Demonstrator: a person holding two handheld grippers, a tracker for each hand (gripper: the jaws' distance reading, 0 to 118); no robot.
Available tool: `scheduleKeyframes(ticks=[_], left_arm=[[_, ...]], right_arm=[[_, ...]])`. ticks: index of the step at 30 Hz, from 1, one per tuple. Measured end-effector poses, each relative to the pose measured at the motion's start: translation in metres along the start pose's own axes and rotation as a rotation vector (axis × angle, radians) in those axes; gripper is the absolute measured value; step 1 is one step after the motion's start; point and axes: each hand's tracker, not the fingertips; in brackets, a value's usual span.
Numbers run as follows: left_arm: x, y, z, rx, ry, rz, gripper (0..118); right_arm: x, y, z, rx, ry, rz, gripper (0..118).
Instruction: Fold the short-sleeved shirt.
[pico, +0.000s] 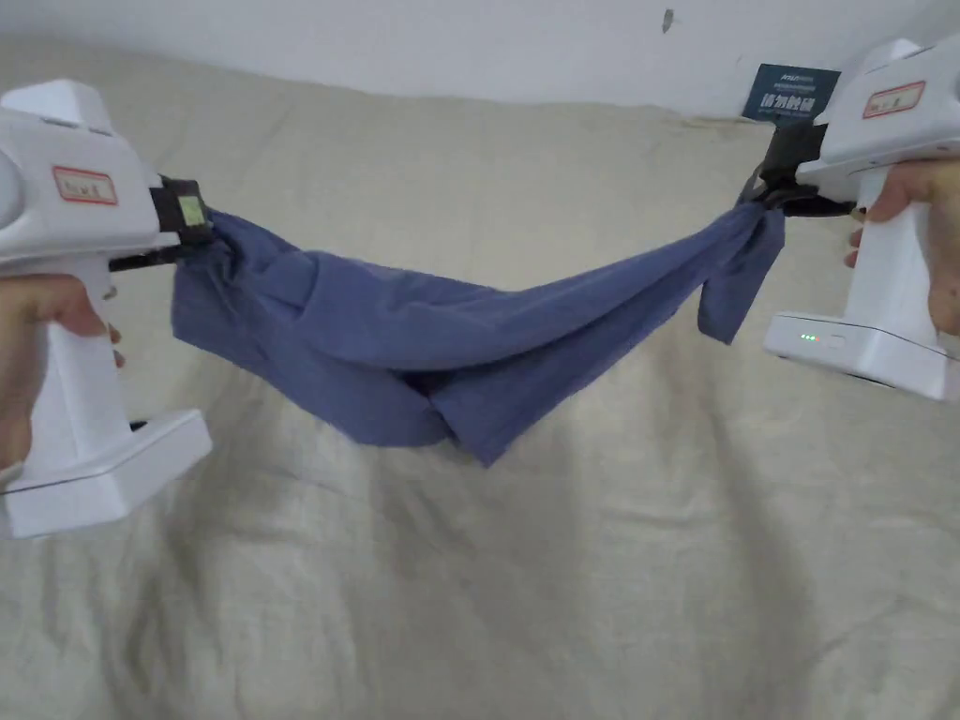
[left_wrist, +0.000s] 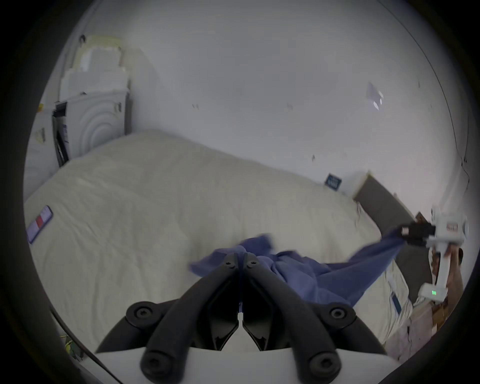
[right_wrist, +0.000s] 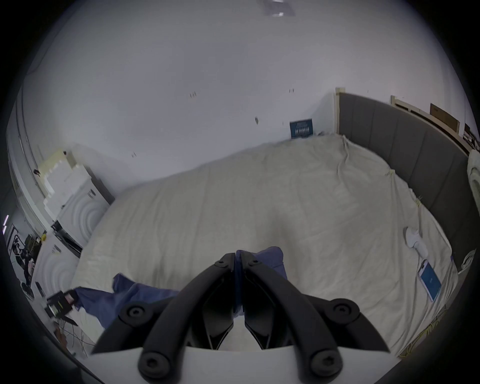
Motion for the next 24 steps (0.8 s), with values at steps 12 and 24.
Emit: scheduleKeyframes(ticks=[12, 24], left_arm=[[-0.025, 0.091, 0.109, 0.240, 0.011, 0.037, 0], [0.028, 0.186, 0.119, 0.303, 0.041, -0.141, 0]], right_arm=[[0.009, 0.029, 0.140, 0.241, 0.061, 0.013, 3], [-0.022, 0.086, 0.175, 0.329, -0.041, 0.153, 3]])
